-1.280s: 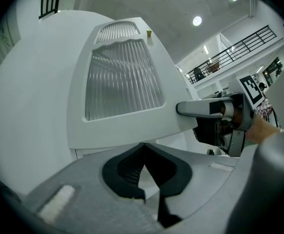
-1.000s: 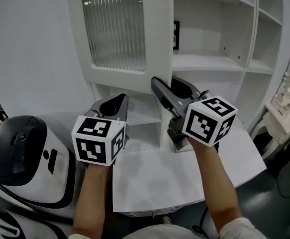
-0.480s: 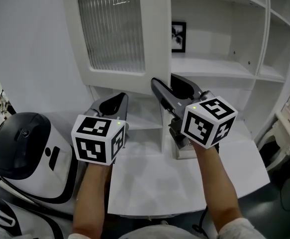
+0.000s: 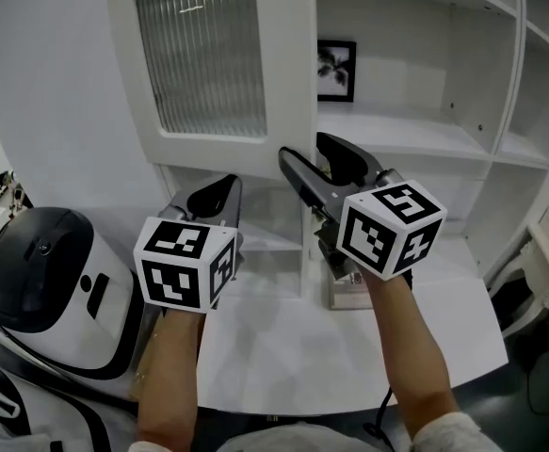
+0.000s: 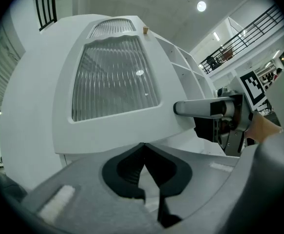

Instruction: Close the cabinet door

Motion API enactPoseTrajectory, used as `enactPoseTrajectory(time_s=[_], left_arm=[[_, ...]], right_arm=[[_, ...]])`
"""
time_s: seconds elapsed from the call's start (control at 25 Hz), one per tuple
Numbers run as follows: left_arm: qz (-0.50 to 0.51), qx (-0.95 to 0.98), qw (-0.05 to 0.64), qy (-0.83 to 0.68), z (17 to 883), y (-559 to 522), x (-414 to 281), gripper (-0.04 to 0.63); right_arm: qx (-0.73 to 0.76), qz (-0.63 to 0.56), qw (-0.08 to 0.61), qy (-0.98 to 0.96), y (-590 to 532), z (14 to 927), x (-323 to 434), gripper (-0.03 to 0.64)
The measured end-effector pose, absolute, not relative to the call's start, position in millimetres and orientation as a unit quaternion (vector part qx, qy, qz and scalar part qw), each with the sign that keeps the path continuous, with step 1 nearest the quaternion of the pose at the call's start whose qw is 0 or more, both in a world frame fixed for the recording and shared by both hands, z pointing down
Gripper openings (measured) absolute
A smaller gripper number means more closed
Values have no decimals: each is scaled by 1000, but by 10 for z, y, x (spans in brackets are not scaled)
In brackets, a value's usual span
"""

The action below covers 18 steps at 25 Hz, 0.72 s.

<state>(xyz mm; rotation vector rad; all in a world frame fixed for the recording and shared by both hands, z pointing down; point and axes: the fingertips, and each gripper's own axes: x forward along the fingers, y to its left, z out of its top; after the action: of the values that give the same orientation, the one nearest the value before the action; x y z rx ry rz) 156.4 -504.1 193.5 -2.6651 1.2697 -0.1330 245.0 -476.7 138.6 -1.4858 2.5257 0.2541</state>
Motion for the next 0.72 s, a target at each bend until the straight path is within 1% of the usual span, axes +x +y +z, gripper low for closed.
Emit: enactPoseTrajectory(time_s=[0.16,0.72], left_arm=[[-45,-893,93,437,1923,-5095,1588,0],[-44,-884,90,457,1908,-5257,1635,0]], right_arm=[[-505,82,99,853,-4863,1383,2550,293],[-498,70,100,859,-5142,1374,2680,299]])
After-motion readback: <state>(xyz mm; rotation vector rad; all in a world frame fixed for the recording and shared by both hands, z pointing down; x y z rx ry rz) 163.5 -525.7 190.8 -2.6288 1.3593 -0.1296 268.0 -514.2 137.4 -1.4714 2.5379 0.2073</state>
